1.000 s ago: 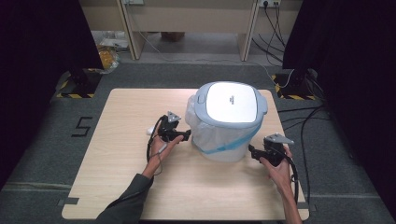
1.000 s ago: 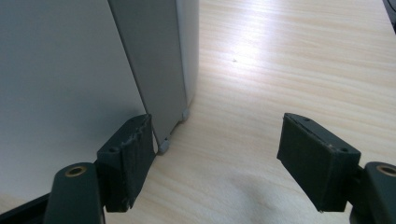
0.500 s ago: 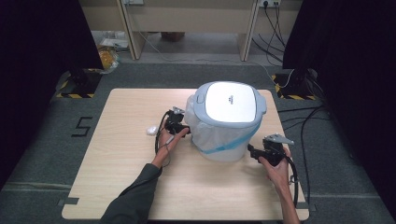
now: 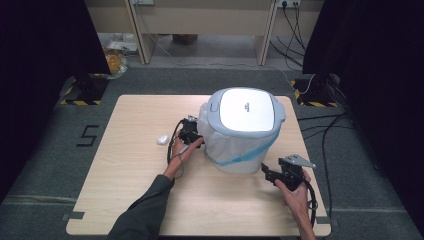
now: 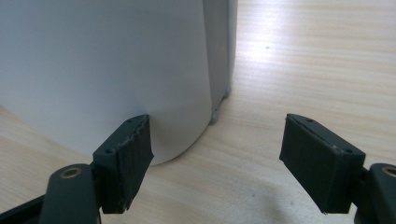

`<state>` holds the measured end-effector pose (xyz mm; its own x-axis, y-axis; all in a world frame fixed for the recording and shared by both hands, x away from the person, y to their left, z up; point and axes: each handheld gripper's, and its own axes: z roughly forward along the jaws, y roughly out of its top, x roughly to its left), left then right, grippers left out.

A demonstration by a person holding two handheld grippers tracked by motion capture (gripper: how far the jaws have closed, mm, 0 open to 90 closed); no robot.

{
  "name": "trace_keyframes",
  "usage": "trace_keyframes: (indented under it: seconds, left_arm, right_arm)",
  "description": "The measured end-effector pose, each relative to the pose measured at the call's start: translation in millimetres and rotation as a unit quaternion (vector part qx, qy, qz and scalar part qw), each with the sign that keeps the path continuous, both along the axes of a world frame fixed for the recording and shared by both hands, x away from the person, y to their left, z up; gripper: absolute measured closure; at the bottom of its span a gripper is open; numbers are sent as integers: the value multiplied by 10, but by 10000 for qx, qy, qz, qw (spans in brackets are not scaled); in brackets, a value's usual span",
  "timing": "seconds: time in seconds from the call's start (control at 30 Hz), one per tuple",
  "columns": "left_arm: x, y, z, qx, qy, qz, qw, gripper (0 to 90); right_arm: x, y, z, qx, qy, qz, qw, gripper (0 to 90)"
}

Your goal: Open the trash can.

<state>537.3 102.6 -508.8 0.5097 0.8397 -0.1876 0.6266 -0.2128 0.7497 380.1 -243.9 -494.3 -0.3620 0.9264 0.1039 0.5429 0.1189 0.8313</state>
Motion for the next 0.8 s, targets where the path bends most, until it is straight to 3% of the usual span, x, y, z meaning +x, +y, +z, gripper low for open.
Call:
trace_keyframes:
  seconds: [0.07, 0.17, 0.27, 0.4, 0.43, 0.5, 0.6, 0.8]
  left_arm:
    - [-47, 25, 15, 93, -21, -39, 9999, 312]
    - [-140, 85, 6, 44, -60, 67, 9999, 318]
    - [-284, 161, -16, -49, -157, 102, 9998, 325]
    - [-396, 221, -30, -42, -175, 107, 9998, 324]
    - [-476, 254, -24, 58, -243, 112, 9996, 325]
    - [-561, 301, -39, 42, -308, 115, 9995, 323]
    - [-678, 367, -67, 14, -342, 126, 9993, 311]
    - [-808, 406, -94, -89, -281, 48, 9996, 286]
  right_arm:
    - [22, -3, -2, 6, -6, -18, 10000, 241]
    - [96, -4, -3, 56, 26, -86, 9999, 242]
    - [166, 19, 13, -76, -10, -120, 9999, 249]
    - [241, 33, 18, -50, 32, -138, 9999, 253]
    - [305, 55, 29, -45, 74, -144, 9999, 266]
    - [351, 68, 40, -55, 63, -127, 9999, 271]
    - [416, 87, 54, 148, 97, -186, 9997, 271]
    - [361, 131, 51, 249, 155, -72, 9995, 231]
